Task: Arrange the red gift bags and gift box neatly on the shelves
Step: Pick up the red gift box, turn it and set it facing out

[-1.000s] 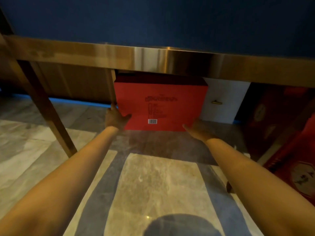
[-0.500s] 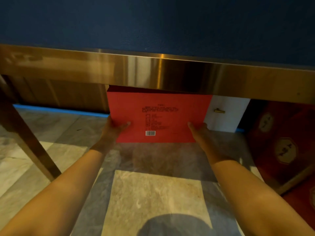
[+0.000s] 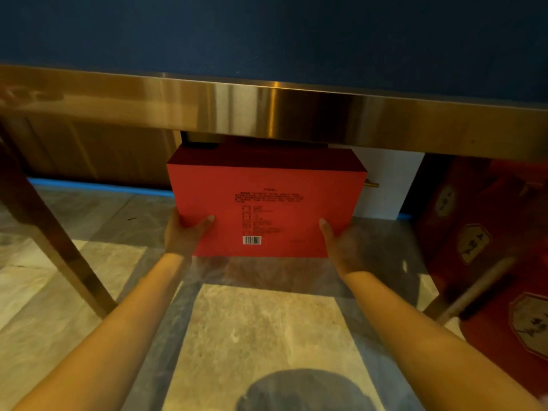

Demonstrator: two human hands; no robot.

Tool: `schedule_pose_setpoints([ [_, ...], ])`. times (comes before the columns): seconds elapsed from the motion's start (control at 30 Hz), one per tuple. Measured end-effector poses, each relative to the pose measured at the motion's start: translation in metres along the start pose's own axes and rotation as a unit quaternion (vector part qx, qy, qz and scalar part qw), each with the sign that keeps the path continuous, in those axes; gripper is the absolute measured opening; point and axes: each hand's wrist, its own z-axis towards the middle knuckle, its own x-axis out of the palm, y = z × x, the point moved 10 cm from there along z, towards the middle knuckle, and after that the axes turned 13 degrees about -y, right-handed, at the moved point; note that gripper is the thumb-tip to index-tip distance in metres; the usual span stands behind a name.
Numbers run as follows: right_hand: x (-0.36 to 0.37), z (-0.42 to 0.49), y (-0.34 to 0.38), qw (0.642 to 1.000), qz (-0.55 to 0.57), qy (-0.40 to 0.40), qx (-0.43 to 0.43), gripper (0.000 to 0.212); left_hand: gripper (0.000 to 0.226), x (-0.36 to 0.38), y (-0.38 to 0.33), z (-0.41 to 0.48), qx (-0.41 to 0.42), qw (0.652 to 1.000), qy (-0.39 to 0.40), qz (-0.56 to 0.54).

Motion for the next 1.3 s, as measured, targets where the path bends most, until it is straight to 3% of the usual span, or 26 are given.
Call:
schedule_pose_setpoints([
  [0.1, -0.008, -0.012, -0.008, 0.999, 0.019, -0.012, 0.028, 0.068, 0.075, -0.017, -0.002, -0.021, 0.012, 1.0, -0.008, 0.001],
  [0.2, -0.018, -0.027, -0.018, 0.998, 0.022, -0.019, 0.063, 0.073, 0.073, -0.037, 0.004, -0.043, 0.006, 1.0, -0.011, -0.006],
  [0.3, -0.025, -0.049, -0.038, 0.992, -0.056, 0.025, 0.114, 0.079, 0.07, -0.05, 0.004, -0.064, 0.003, 1.0, -0.019, 0.001],
  [0.43, -0.048, -0.066, -0.039, 0.996, -0.039, 0.0, 0.08, 0.077, 0.054, -0.063, 0.002, -0.094, -0.004, 0.999, -0.024, -0.025],
  [0.67, -0.087, -0.105, -0.042, 0.998, -0.034, -0.001, 0.059, 0.065, 0.059, -0.1, -0.002, -0.148, 0.011, 0.999, -0.035, -0.02],
  [1.13, -0.113, -0.147, -0.044, 0.999, -0.004, 0.038, 0.031, 0.064, 0.064, -0.156, -0.008, -0.226, 0.018, 0.997, -0.069, 0.003],
  [1.2, -0.123, -0.17, -0.03, 0.995, 0.016, 0.095, 0.014, 0.062, 0.063, -0.193, -0.019, -0.272, 0.016, 0.992, -0.128, -0.002],
  [1.3, -0.122, -0.169, -0.032, 0.995, 0.023, 0.095, 0.014, 0.061, 0.058, -0.194, -0.019, -0.283, 0.015, 0.991, -0.129, -0.014],
])
